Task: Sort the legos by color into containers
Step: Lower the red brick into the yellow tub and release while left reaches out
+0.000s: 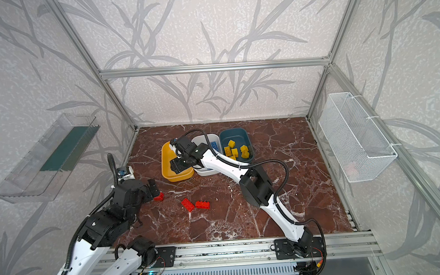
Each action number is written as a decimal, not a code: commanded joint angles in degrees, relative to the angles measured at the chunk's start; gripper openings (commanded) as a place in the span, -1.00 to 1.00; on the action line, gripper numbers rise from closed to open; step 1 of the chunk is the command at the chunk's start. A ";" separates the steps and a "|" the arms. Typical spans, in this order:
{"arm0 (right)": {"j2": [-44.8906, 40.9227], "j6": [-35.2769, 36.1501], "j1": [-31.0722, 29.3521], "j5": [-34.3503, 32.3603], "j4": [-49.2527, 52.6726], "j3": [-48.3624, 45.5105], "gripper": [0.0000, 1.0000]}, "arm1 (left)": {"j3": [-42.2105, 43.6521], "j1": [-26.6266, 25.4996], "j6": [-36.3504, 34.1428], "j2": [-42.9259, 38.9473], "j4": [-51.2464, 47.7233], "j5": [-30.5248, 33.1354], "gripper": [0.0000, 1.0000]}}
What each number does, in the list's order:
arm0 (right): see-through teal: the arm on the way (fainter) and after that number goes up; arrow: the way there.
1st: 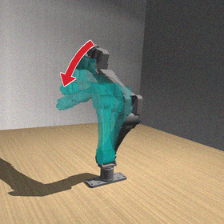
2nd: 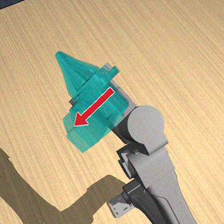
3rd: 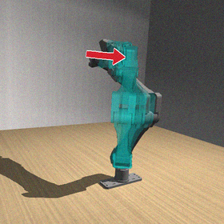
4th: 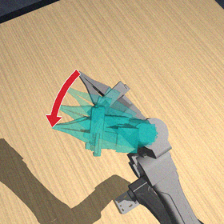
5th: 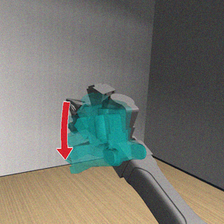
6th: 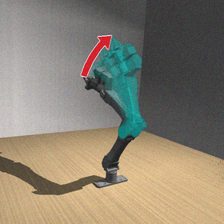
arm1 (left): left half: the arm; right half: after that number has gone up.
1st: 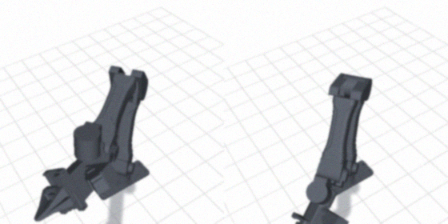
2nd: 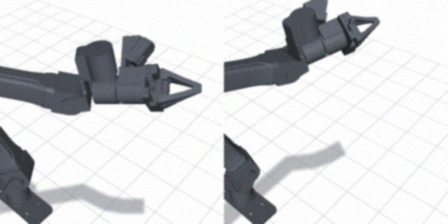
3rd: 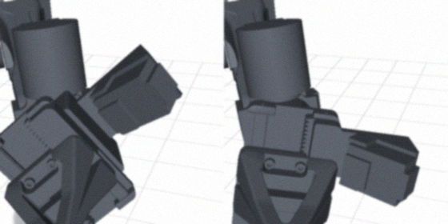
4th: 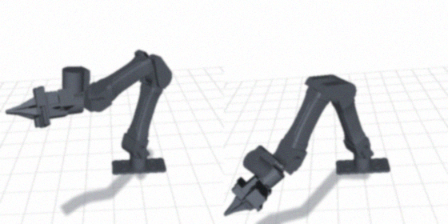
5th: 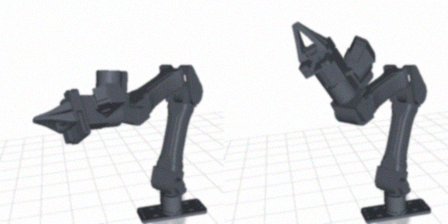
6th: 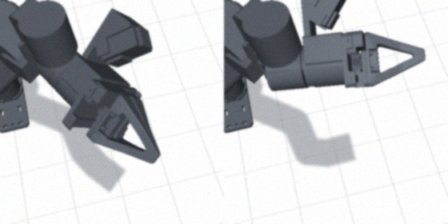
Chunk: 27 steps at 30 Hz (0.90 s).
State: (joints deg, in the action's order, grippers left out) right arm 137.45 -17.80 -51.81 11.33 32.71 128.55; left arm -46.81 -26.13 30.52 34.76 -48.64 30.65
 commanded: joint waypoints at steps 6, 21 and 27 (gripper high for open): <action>0.66 -1.18 1.33 3.48 1.93 2.18 0.58 | -1.53 0.30 0.86 1.36 -1.92 -0.51 0.98; -24.06 -3.77 3.20 2.68 -20.55 -36.24 0.64 | -1.52 5.27 -1.08 10.75 -1.87 -5.53 0.95; -37.81 -8.57 4.51 0.76 -34.28 -62.59 0.63 | -1.63 5.74 -1.29 18.44 -3.63 -6.32 0.74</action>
State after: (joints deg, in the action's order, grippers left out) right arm 103.63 -23.07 -48.12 13.37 7.60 73.73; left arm -46.92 -20.82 29.58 51.88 -50.00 25.08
